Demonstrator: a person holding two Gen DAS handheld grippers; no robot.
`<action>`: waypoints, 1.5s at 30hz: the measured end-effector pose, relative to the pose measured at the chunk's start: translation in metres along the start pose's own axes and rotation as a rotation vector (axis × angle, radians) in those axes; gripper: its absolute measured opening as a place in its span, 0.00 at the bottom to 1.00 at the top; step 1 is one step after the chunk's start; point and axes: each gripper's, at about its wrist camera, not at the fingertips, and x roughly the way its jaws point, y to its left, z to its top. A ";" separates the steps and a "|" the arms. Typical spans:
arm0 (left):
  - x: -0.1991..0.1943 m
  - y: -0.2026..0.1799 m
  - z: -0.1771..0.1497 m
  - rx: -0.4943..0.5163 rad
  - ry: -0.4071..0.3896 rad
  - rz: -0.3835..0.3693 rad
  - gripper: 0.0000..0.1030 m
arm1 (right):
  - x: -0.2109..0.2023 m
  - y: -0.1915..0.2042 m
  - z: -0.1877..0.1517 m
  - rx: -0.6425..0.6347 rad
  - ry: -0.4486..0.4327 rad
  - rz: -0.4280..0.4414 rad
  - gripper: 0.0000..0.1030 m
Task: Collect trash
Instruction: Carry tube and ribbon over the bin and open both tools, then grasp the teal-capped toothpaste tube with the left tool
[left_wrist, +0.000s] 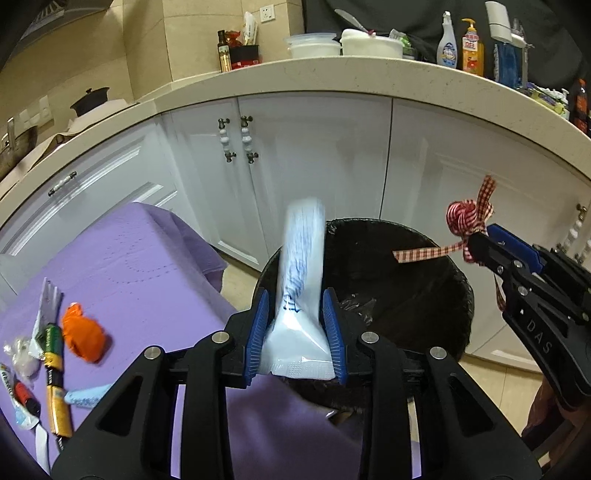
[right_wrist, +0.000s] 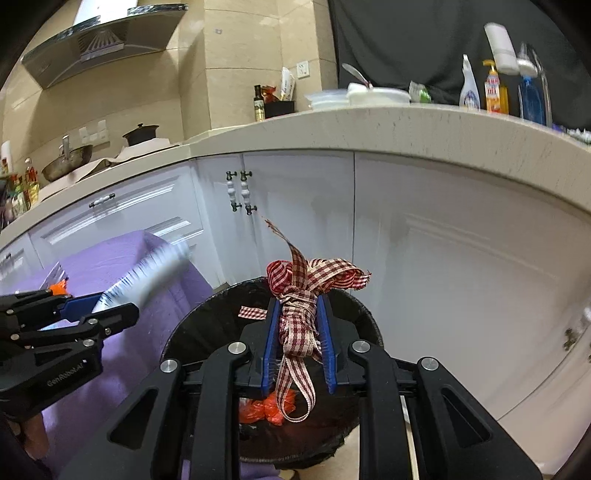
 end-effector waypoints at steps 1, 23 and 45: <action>0.003 0.001 0.001 -0.001 0.005 0.000 0.30 | 0.003 -0.001 -0.001 0.004 0.004 0.000 0.28; -0.053 0.053 -0.025 -0.115 -0.046 0.073 0.50 | -0.012 0.036 -0.009 -0.024 0.025 0.057 0.36; -0.143 0.165 -0.128 -0.340 -0.022 0.281 0.50 | -0.047 0.170 -0.045 -0.183 0.076 0.318 0.36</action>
